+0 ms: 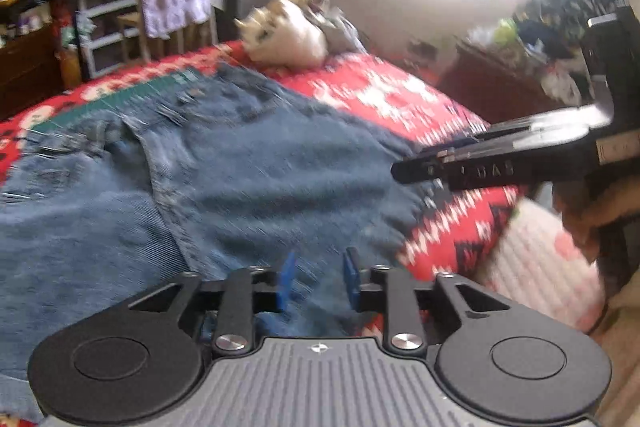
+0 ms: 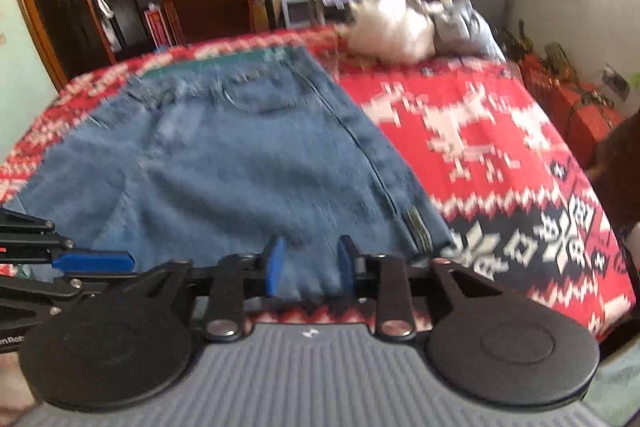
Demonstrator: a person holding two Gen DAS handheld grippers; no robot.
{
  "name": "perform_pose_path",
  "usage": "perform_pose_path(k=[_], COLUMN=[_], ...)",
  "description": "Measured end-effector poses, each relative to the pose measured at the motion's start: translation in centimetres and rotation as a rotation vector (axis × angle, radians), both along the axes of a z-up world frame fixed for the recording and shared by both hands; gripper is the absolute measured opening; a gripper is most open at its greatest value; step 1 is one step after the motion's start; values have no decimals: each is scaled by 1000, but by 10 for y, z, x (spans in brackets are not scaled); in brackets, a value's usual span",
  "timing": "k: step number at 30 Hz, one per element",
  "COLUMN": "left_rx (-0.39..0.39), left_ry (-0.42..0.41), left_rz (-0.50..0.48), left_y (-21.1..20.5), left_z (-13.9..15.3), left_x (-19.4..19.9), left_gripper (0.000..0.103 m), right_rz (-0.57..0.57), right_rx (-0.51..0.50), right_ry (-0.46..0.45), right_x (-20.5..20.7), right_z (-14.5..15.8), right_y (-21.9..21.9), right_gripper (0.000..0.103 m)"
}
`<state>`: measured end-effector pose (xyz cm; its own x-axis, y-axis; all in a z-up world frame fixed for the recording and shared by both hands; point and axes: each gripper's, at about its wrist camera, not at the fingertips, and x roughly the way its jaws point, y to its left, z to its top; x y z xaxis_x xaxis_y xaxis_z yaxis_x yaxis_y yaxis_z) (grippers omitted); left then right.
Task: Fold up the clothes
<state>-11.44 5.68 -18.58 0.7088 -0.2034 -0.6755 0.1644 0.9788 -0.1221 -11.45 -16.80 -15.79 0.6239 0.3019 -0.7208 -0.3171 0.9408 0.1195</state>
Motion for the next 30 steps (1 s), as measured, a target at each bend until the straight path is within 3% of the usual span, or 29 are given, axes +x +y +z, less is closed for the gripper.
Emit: perform_pose_path(k=[2, 4, 5, 9, 14, 20, 24, 30], left_rx=[4, 20, 34, 102, 190, 268, 196, 129], left_ry=[-26, -50, -61, -77, -74, -79, 18, 52], left_rz=[51, 102, 128, 226, 345, 368, 407, 428], left_y=[10, 22, 28, 57, 94, 119, 135, 147], left_z=[8, 14, 16, 13, 0, -29, -43, -49], left_x=[-4, -7, -9, -5, 6, 21, 26, 15], left_gripper=[42, 51, 60, 75, 77, 77, 77, 90], right_rz=[29, 62, 78, 140, 144, 151, 153, 136], right_rx=[4, -13, -25, -42, -97, -152, -165, -107], right_ry=[-30, -68, -86, -157, -163, -157, -142, -118], right_x=[3, 6, 7, 13, 29, 48, 57, 56], right_z=[7, 13, 15, 15, -1, -27, -42, -55], right_y=[10, 23, 31, 59, 85, 99, 101, 90], right_gripper=[50, 78, 85, 103, 102, 103, 103, 103])
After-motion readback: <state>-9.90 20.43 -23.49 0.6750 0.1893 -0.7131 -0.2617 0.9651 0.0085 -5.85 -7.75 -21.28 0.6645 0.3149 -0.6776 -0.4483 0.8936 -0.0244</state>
